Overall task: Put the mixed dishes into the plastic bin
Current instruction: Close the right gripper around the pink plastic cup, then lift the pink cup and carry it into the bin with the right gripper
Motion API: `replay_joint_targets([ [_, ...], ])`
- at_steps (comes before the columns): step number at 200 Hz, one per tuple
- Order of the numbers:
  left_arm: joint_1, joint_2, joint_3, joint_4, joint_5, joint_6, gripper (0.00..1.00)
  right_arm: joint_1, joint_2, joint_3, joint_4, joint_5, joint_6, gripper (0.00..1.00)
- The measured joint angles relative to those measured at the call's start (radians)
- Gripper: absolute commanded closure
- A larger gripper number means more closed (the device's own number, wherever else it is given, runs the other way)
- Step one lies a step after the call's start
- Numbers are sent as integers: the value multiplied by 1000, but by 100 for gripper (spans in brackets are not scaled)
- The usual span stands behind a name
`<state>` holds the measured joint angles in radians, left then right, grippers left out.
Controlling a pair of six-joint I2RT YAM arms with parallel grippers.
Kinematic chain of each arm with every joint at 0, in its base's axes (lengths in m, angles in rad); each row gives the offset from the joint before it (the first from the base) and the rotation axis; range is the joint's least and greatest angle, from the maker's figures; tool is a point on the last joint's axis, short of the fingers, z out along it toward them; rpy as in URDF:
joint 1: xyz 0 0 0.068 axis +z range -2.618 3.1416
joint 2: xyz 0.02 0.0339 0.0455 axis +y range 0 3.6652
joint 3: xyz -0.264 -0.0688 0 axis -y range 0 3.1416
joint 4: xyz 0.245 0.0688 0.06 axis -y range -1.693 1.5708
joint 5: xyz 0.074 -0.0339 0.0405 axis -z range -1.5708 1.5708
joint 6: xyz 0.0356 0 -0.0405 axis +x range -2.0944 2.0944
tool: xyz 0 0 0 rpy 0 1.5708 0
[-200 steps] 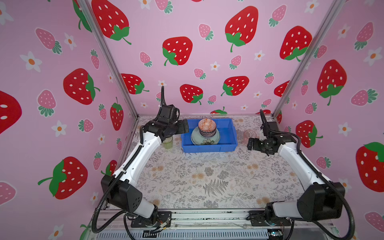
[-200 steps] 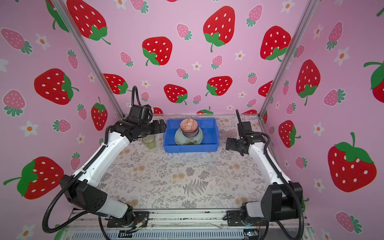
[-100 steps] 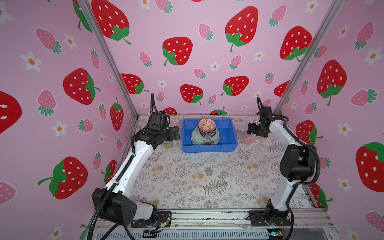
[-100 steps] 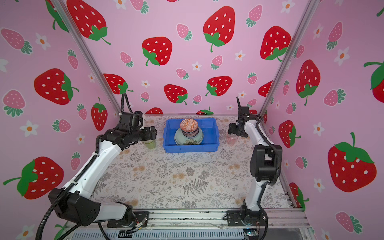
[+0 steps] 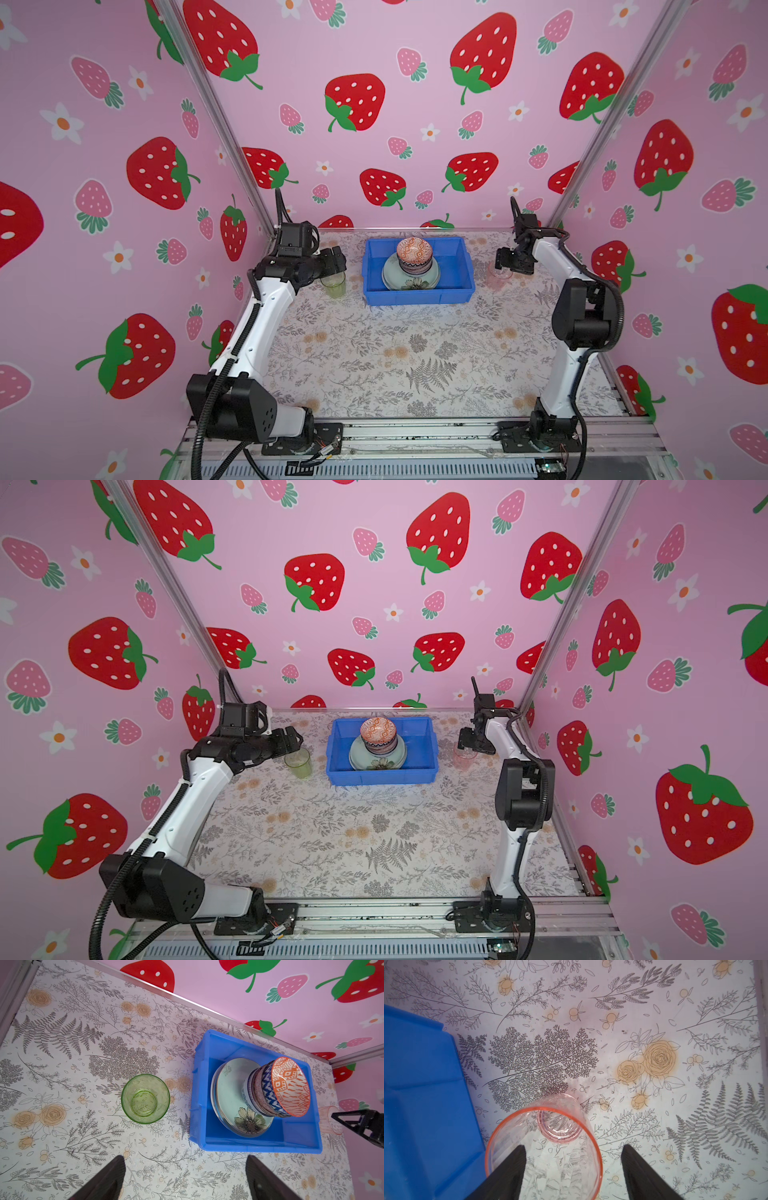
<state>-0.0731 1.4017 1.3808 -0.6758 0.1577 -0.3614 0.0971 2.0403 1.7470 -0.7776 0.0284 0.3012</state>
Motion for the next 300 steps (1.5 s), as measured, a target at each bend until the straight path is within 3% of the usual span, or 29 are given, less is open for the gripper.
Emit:
replay_joint_targets([
  [24,6,0,-1,4,19,-7,8,-5,3,-2,4,-4,3,31],
  [86,8,32,-3,7,40,-11,8,-13,53,-4,19,-31,11,59],
  [179,8,47,-7,8,74,-28,8,-15,54,-31,27,-29,8,84],
  [221,10,63,-8,8,90,-32,8,-15,2,-77,16,-20,-5,93],
  [300,15,63,-8,7,109,-39,9,9,-181,-48,-71,-6,-16,96],
])
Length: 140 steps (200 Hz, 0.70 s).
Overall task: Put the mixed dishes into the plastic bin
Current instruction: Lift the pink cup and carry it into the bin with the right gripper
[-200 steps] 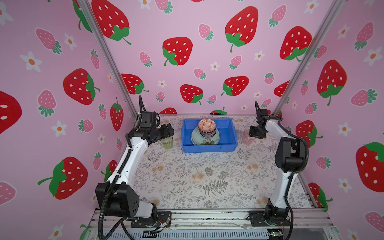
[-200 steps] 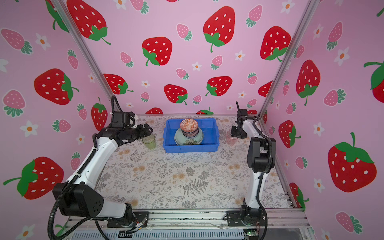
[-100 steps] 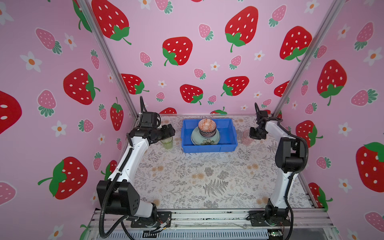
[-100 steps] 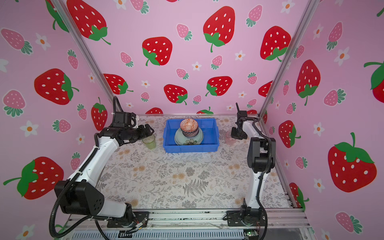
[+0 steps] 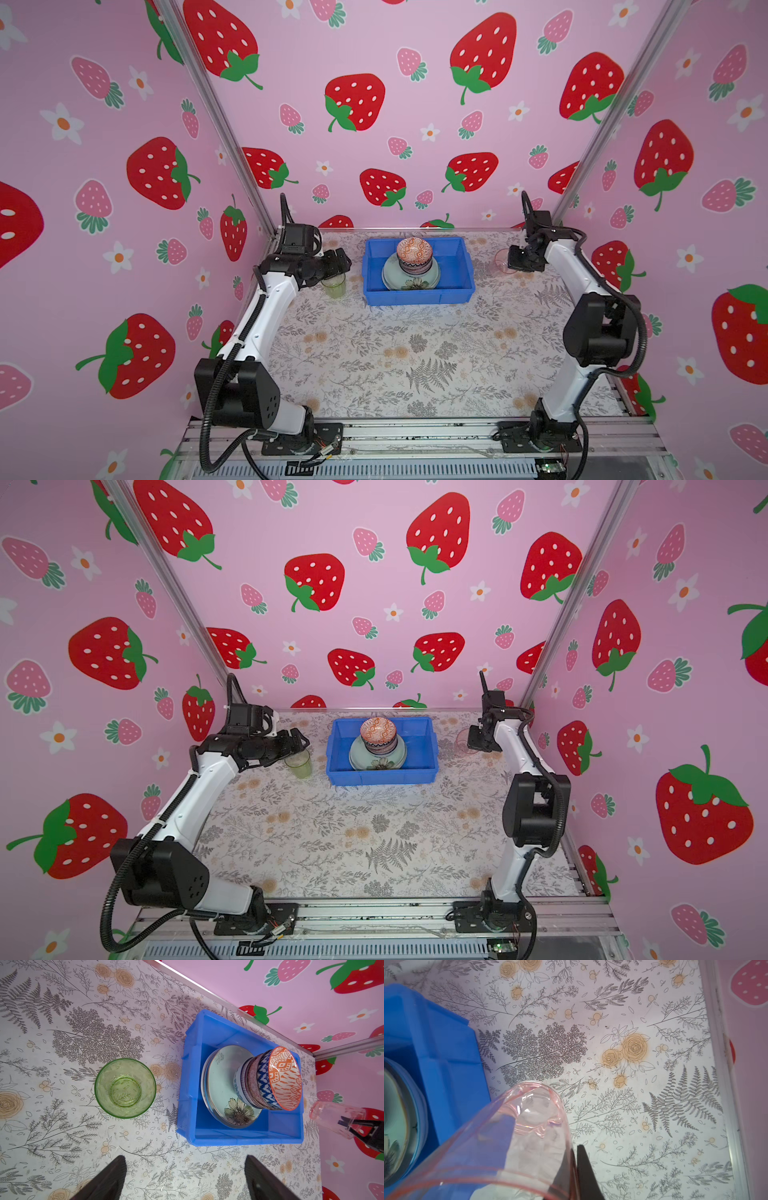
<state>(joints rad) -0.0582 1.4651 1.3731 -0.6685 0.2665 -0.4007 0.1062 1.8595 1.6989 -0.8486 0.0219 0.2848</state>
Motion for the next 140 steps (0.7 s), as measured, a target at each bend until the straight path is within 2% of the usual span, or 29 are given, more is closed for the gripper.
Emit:
replay_joint_targets([
  [58,10,34,0,0,6,-1,9,161,34,264,-124,18,-2,96],
  [89,21,39,0,0,5,-1,9,243,100,390,-148,20,10,96],
  [140,48,39,0,0,19,-10,9,265,288,480,-151,18,52,96],
])
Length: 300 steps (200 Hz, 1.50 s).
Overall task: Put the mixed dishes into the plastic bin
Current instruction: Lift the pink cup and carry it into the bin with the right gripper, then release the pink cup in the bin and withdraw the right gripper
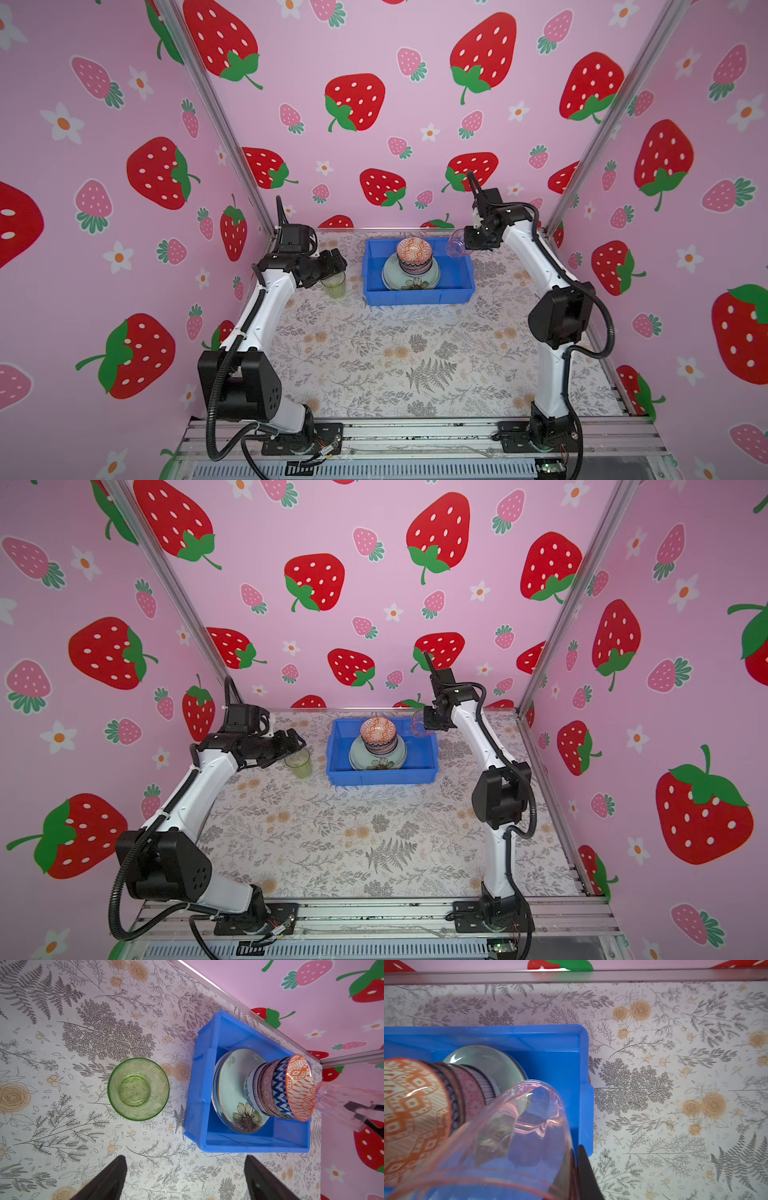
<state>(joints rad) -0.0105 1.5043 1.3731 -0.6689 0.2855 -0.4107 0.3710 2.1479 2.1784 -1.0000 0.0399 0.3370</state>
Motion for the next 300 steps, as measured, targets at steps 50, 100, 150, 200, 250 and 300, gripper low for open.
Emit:
replay_joint_targets([
  [50,6,0,0,-2,-8,-15,6,8,97,13,25,-24,55,96],
  [100,6,0,0,-2,-4,-28,6,28,147,76,46,-31,78,96],
  [150,6,0,0,-2,-3,-32,6,33,194,94,60,-23,93,96],
  [200,6,0,0,-2,6,-32,6,35,197,94,77,17,121,95],
  [250,6,0,0,-2,12,-33,6,41,208,94,100,35,137,94],
  [300,6,0,0,-3,14,-33,6,51,279,103,114,44,138,93],
])
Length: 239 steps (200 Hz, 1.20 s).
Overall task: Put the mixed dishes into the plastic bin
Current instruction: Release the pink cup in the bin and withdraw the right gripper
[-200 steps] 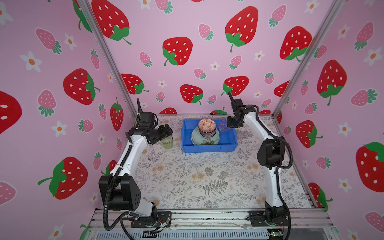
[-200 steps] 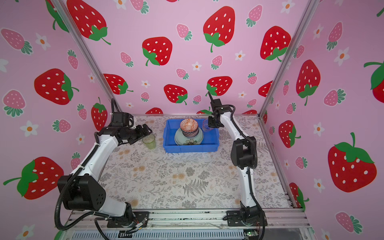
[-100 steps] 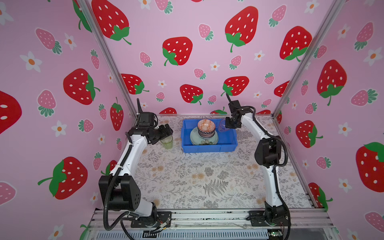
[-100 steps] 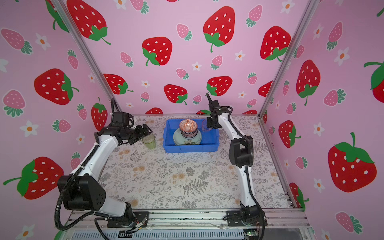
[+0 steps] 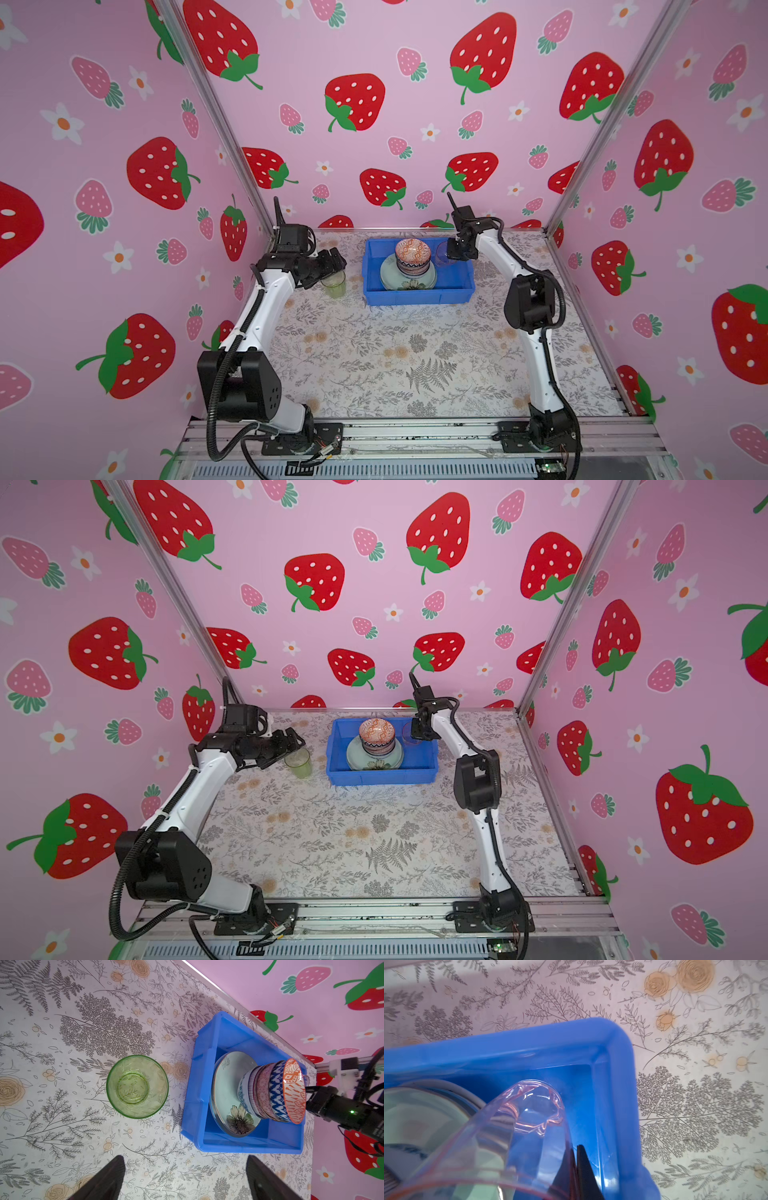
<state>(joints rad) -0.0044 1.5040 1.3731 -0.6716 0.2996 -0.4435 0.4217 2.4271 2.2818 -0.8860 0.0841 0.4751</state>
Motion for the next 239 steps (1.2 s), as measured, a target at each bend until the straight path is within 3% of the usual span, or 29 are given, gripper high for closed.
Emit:
replay_joint_targets([
  [56,0,0,0,-2,0,0,6,10,17,34,10,23,2,87],
  [123,0,0,0,-6,0,0,6,17,18,36,12,40,2,64],
  [174,0,0,0,-14,-10,2,6,19,0,36,14,44,-6,52],
  [206,6,8,0,-32,-31,7,6,24,-80,31,10,50,-18,49],
  [213,8,10,0,-36,-32,9,6,26,-106,30,14,51,-20,44],
  [239,28,22,3,-46,-51,17,6,33,-289,-115,36,56,-37,40],
])
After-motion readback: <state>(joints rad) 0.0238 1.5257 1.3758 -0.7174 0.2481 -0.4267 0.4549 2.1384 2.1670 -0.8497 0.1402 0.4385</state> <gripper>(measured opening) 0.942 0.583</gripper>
